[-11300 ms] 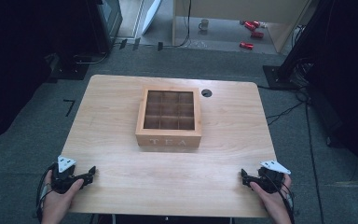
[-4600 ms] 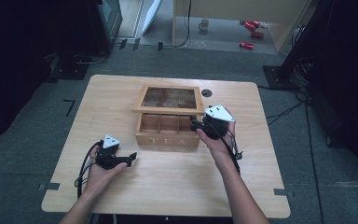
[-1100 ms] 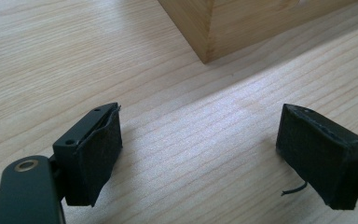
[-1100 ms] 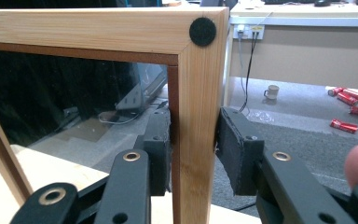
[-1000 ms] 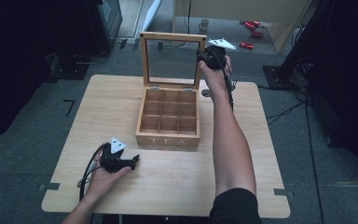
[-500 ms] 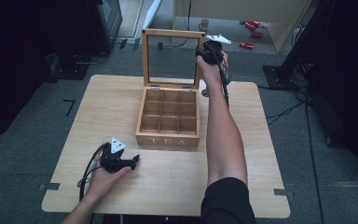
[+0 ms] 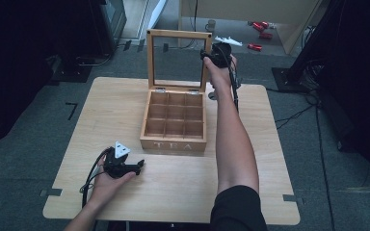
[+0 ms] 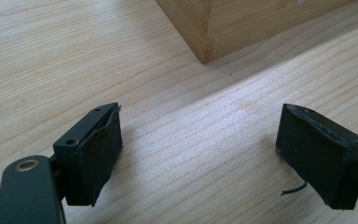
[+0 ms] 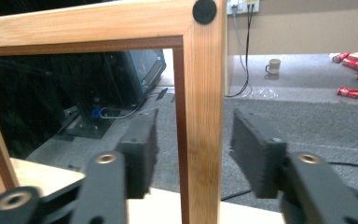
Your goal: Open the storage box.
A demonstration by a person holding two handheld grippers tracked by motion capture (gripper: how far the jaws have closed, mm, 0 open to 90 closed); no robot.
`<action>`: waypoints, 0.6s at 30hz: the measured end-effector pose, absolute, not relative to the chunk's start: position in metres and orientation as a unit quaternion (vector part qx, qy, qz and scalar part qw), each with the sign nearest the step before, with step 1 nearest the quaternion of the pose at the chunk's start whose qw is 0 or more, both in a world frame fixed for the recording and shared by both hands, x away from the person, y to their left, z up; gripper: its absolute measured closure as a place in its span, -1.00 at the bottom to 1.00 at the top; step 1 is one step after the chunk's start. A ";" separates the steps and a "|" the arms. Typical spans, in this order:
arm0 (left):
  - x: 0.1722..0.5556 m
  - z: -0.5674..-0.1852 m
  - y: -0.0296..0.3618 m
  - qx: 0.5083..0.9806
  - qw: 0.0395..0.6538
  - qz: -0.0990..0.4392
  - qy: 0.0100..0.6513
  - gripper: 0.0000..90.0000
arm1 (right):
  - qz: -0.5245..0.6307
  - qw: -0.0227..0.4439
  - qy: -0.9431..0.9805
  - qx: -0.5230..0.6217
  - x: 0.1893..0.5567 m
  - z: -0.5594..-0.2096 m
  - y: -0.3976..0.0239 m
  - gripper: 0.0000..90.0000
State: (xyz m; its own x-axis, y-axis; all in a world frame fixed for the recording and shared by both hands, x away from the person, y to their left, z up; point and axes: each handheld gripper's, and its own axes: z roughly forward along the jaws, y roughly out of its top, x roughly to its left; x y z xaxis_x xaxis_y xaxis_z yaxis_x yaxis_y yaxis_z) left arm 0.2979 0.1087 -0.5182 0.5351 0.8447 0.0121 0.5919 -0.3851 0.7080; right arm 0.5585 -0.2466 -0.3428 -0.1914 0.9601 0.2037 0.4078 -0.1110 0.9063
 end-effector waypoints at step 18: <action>0.298 -0.518 0.109 0.811 0.332 0.188 0.444 -0.67 | 0.472 0.259 0.652 0.534 0.484 -0.346 -0.248 -0.92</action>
State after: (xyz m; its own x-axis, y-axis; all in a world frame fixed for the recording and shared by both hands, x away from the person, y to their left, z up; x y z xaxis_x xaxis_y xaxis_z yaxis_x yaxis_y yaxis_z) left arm 0.2976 0.1086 -0.5182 0.5349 0.8449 0.0092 0.5951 -0.3845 0.7057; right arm 0.4838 -0.2485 -0.3460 -0.2948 0.9410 0.1662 0.4521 -0.0159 0.8918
